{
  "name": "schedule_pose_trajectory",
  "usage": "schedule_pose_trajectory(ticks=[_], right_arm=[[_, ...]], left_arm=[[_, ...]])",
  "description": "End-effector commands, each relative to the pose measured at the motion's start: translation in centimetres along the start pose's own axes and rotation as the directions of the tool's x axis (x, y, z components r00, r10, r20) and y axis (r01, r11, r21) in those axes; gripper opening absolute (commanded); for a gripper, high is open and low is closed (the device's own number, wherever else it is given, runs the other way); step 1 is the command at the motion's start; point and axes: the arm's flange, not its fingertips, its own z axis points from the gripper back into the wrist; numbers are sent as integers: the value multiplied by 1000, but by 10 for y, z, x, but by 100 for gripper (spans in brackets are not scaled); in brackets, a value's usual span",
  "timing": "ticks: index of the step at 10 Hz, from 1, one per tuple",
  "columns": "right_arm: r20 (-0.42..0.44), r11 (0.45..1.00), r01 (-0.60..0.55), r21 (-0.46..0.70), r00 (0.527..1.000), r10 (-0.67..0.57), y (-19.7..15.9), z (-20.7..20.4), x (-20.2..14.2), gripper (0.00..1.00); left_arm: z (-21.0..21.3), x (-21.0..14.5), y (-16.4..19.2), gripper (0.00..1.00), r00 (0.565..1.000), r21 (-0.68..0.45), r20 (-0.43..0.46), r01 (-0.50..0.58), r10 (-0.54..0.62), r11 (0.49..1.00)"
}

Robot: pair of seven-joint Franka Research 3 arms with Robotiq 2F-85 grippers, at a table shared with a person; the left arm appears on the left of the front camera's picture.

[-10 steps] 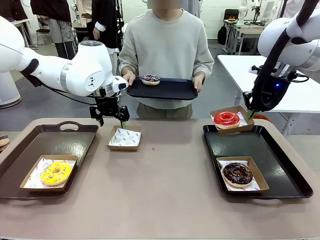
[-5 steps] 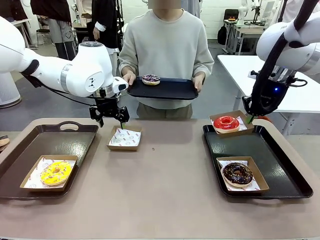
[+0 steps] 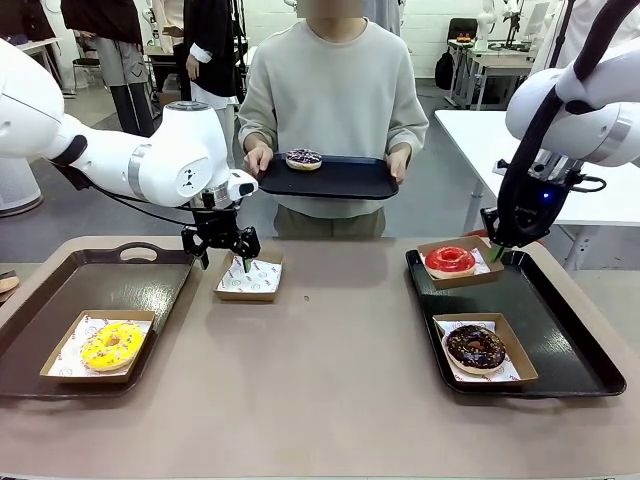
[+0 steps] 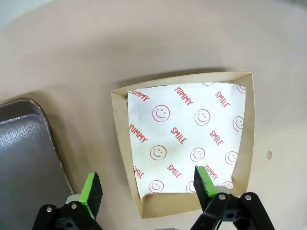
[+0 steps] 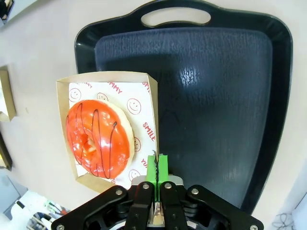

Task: Individually package the donuts and arrange them on the tray.
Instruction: Place the picked Paper togo box on the Handle tray while simultaneously picking up another Paper togo box from the table with the other hand.

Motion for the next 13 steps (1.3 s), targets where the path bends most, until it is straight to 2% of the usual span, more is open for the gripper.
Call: schedule_pose_trajectory(ticks=[1,9,13], right_arm=[[24,999,-6,35,1000,5,-2,-14,5,1],[15,990,2,-141,1000,0,6,-33,10,1],[-4,985,11,-174,1000,-12,8,-42,11,1]], left_arm=[[-2,4,-1,100,1000,-16,-19,-18,18,1000],[-15,4,-1,100,999,-19,-48,-12,11,1000],[-23,6,-2,100,998,-21,-65,-10,8,1000]])
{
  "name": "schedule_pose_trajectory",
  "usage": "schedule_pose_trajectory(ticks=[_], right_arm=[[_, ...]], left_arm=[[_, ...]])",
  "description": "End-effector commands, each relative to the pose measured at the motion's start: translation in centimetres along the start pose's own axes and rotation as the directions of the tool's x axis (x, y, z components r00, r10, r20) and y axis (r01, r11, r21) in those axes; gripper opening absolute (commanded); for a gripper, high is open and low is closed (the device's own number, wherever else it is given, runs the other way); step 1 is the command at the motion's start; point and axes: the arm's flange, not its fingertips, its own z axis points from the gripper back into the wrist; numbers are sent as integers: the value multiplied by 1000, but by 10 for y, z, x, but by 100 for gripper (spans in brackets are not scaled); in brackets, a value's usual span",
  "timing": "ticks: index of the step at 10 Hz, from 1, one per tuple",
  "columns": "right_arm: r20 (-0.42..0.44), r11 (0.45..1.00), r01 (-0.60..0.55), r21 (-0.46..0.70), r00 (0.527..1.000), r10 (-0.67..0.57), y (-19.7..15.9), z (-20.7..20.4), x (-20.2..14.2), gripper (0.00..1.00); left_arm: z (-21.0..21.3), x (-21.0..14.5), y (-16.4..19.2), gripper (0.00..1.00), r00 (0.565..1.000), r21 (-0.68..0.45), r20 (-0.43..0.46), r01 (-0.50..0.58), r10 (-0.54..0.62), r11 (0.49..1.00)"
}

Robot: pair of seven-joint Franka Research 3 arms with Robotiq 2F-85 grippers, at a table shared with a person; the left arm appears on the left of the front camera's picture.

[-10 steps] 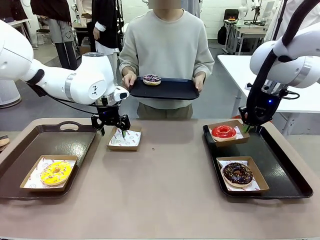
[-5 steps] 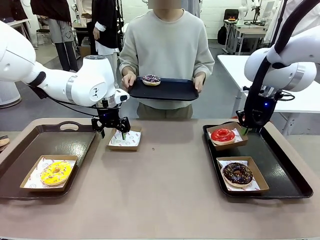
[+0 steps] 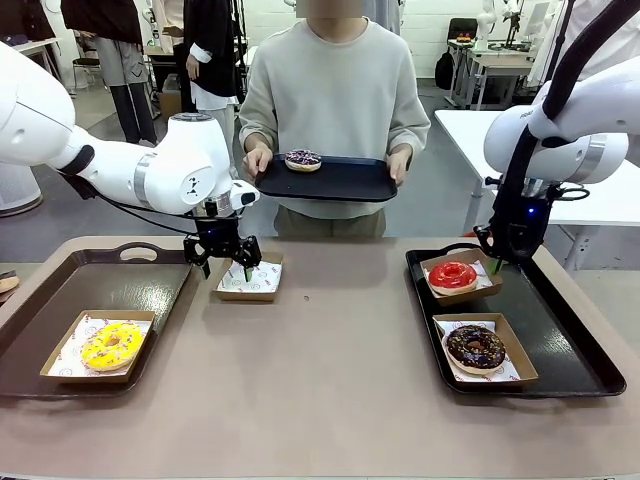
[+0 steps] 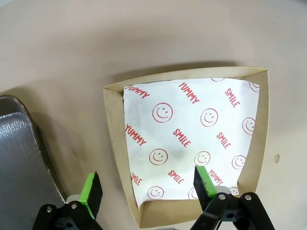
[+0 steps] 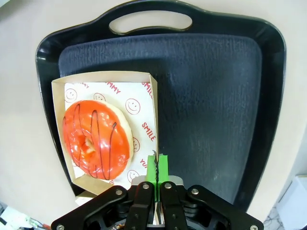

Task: Individually package the donuts and arrange them on the tray.
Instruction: Place the picked Paper togo box on the Handle tray while simultaneously picking up another Paper togo box from the table with the other hand.

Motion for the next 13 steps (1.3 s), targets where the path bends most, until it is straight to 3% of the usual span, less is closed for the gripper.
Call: schedule_pose_trajectory(ticks=[1,3,4,5,6,7,8,9,10,11,13], right_arm=[[-6,999,17,-32,1000,-17,6,-8,0,1],[-9,999,17,-31,1000,-17,5,-8,-1,1],[-12,1000,10,-25,1000,-10,6,-8,-1,12],[-15,1000,-2,-20,1000,2,6,-8,-1,61],[-18,1000,0,-19,1000,0,6,-9,-1,71],[-21,1000,0,-17,1000,-1,5,-9,-1,100],[-22,1000,2,-15,1000,-3,5,-9,-1,100],[-23,1000,4,-14,1000,-5,5,-9,0,100],[-21,1000,6,-12,1000,-6,5,-9,0,95],[-21,1000,8,-10,1000,-8,5,-8,0,100],[-33,1000,12,9,999,-11,3,-7,1,100]], left_arm=[[-5,7,-1,100,1000,-19,-27,-1,0,1000],[-5,9,0,100,1000,-28,-28,-4,3,1000],[-1,8,1,49,1000,-45,-2,-16,16,999],[-1,9,3,40,999,-47,-15,-29,29,998],[-2,10,3,0,999,-40,-19,-32,31,999],[-2,10,3,0,999,-36,-26,-32,31,999],[-2,10,4,0,999,-32,-28,-37,36,999],[0,10,4,15,999,-31,-26,-39,38,999],[1,10,5,6,999,-31,-24,-43,42,999],[2,11,5,0,999,-31,-25,-44,44,999],[3,10,6,0,998,-30,-27,-49,49,998]])
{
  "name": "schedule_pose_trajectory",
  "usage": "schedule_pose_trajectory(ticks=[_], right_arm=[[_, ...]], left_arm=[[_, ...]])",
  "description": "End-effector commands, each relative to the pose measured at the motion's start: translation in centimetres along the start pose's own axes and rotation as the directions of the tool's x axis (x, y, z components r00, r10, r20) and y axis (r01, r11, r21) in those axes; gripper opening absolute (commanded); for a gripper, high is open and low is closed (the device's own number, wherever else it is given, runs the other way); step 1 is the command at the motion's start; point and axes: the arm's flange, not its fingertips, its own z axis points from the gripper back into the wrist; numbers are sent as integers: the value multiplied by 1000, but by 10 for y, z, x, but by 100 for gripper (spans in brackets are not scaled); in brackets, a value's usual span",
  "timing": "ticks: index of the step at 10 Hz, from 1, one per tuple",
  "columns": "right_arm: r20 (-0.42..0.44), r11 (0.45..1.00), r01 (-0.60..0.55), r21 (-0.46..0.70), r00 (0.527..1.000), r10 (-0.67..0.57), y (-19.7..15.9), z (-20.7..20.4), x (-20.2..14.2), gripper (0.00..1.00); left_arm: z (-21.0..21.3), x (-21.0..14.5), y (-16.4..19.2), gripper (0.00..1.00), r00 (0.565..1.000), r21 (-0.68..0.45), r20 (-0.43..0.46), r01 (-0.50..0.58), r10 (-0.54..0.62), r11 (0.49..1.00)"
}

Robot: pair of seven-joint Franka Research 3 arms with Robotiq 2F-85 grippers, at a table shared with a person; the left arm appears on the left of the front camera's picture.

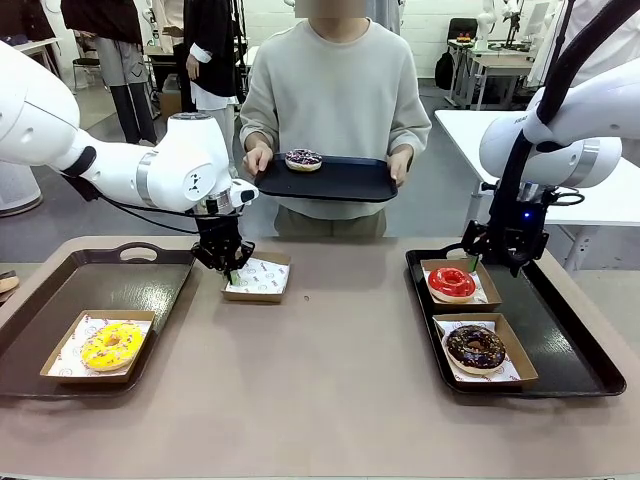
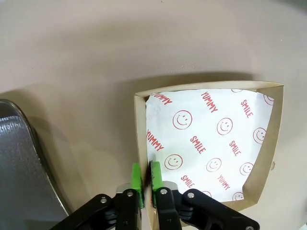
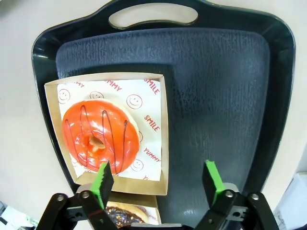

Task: Individually package the donuts and arrange them on the tray.
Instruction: Place the picked Paper togo box on the Handle tray while simultaneously picking up another Paper togo box from the table with the other hand.

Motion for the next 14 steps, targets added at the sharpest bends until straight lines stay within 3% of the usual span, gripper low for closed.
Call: schedule_pose_trajectory(ticks=[1,4,7,11,14], right_arm=[[-11,1000,7,20,1000,-6,-1,3,0,100],[7,997,-21,81,1000,20,-8,13,-6,100],[-20,920,-115,374,991,132,-36,50,-45,100],[52,748,-111,655,993,101,-124,100,-123,100],[125,549,-122,827,992,33,-209,106,-146,100]], left_arm=[[6,1,3,0,1000,-4,-8,-15,14,1000],[11,3,3,0,999,-16,-31,-43,43,999],[70,-8,12,0,1000,-51,18,-15,16,999],[143,-16,18,0,998,-38,63,-6,8,999],[178,-7,12,0,997,-8,68,-24,24,1000]])
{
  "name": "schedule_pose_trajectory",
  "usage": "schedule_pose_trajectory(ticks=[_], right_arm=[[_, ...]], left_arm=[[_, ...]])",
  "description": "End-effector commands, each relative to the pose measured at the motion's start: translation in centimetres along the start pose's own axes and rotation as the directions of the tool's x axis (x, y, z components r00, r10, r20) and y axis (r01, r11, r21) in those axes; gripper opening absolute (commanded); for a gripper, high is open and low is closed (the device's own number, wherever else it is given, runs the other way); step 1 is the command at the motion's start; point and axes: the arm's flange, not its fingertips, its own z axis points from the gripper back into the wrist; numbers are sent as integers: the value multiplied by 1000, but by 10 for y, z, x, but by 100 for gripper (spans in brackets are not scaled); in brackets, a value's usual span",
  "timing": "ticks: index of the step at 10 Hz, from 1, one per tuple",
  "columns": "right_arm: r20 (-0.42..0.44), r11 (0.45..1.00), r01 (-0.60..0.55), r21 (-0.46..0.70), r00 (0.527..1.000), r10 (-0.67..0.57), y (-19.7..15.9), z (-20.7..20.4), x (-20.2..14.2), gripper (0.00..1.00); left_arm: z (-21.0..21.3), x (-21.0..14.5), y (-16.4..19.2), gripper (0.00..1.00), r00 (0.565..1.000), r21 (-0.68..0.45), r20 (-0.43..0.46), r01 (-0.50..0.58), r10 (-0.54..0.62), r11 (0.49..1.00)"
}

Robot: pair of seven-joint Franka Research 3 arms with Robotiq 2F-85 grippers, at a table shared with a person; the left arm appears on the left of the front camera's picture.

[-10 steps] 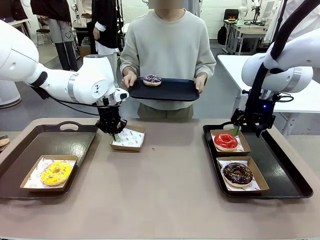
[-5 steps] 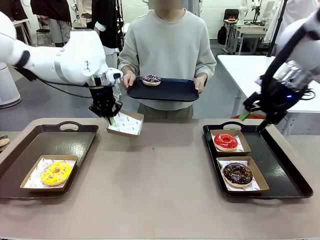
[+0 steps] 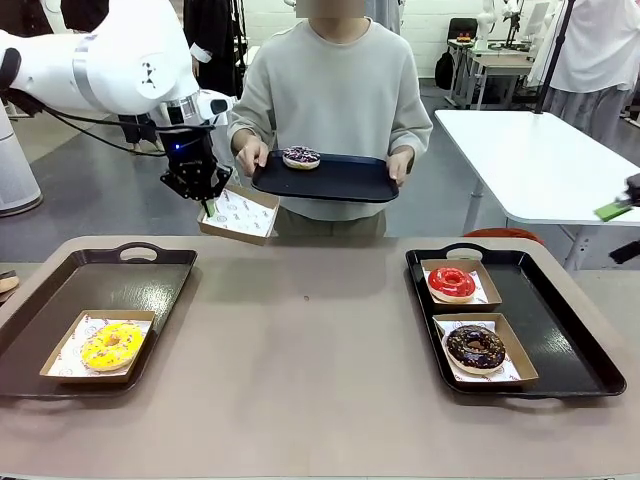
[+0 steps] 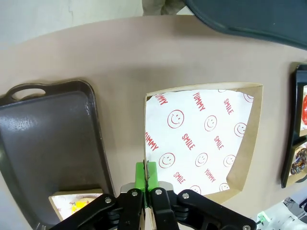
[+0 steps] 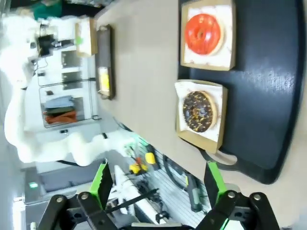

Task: Individually package the donuts and arrange them on the tray.
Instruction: Place the picked Paper togo box on the Handle tray while simultaneously picking up another Paper togo box from the table with the other hand.

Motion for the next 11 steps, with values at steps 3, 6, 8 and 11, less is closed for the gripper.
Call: schedule_pose_trajectory(ticks=[3,6,8,11], right_arm=[[71,960,-15,279,997,-5,-68,40,7,100],[58,947,-14,321,998,-4,-96,46,0,100],[60,953,11,303,998,-30,-96,39,-4,100],[60,953,11,303,998,-30,-96,39,-4,100]], left_arm=[[20,14,-8,0,999,46,-17,-34,35,998],[25,18,-10,0,998,81,-40,-53,56,995],[22,9,-3,0,1000,36,-21,-23,23,999],[22,9,-3,0,1000,36,-21,-23,23,999]])
